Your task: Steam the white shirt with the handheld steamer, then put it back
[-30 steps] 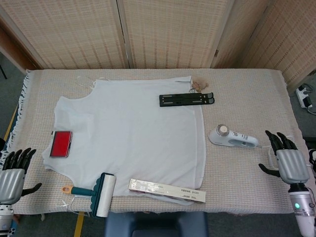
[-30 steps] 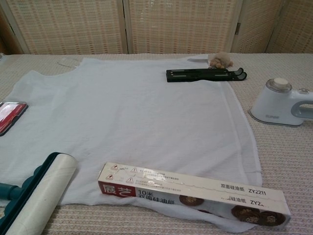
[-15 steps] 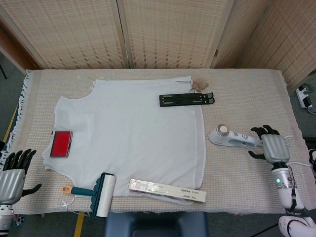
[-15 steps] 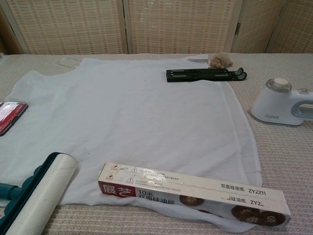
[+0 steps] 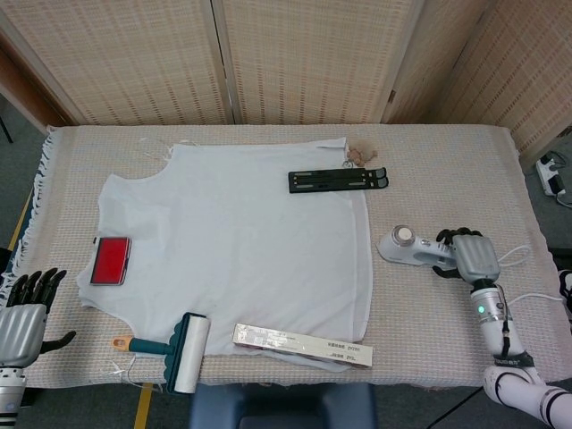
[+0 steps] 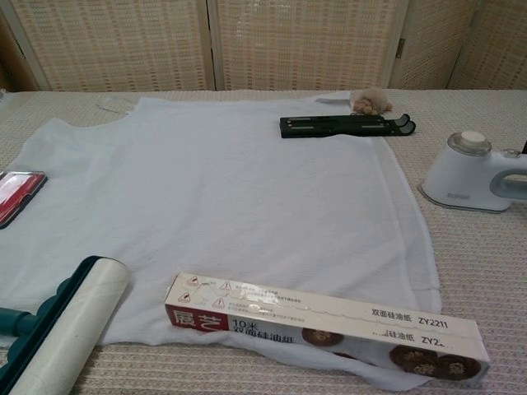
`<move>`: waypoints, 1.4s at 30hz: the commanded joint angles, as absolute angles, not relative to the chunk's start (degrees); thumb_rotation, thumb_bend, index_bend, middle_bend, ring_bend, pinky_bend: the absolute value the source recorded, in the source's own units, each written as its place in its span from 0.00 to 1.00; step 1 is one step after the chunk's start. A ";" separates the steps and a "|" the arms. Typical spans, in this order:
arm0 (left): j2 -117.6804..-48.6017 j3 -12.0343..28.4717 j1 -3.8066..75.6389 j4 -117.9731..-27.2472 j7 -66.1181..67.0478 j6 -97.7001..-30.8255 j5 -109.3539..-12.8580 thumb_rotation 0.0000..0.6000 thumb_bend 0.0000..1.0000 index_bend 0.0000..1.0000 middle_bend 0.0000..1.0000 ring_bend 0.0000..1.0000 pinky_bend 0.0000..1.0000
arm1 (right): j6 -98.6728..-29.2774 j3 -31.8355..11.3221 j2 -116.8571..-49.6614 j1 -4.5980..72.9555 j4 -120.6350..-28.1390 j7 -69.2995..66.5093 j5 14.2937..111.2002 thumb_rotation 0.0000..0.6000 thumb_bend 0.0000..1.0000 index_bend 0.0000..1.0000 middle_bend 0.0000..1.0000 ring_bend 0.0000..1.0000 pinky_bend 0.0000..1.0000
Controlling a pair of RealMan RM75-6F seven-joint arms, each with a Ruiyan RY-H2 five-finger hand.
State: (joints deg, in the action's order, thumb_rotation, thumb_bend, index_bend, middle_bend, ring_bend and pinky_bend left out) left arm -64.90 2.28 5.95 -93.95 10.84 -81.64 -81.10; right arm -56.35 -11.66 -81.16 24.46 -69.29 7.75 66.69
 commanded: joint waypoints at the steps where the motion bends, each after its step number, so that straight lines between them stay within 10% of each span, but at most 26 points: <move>1: -64.89 2.29 5.92 -93.81 10.76 -81.62 -81.01 1.00 0.05 0.12 0.10 0.05 0.00 | -55.98 -11.64 -82.04 25.03 -68.34 7.34 66.56 0.93 0.15 0.38 0.43 0.28 0.37; 22: -65.33 2.09 5.92 -92.14 8.57 -80.89 -80.81 1.00 0.05 0.13 0.10 0.05 0.00 | -55.86 -8.90 -86.41 26.94 -61.89 -6.70 74.53 1.00 0.68 0.66 0.65 0.56 0.79; 33: -65.87 4.14 11.25 -89.58 4.25 -80.30 -88.29 1.00 0.05 0.19 0.17 0.12 0.03 | -61.61 -7.02 -85.45 26.47 -61.46 -19.82 82.08 1.00 0.74 0.80 0.79 0.72 0.92; 42: -67.71 7.85 24.27 -85.72 -6.21 -74.68 -97.99 1.00 0.37 0.27 0.27 0.20 0.13 | -62.11 -9.50 -78.80 28.70 -70.95 -18.60 82.54 1.00 0.78 0.80 0.80 0.73 0.92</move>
State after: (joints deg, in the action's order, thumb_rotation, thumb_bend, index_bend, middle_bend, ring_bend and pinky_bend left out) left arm -66.96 6.61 20.82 -86.83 -3.85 -77.42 -95.70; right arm -62.38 -8.78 -80.73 27.86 -68.75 -19.82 82.45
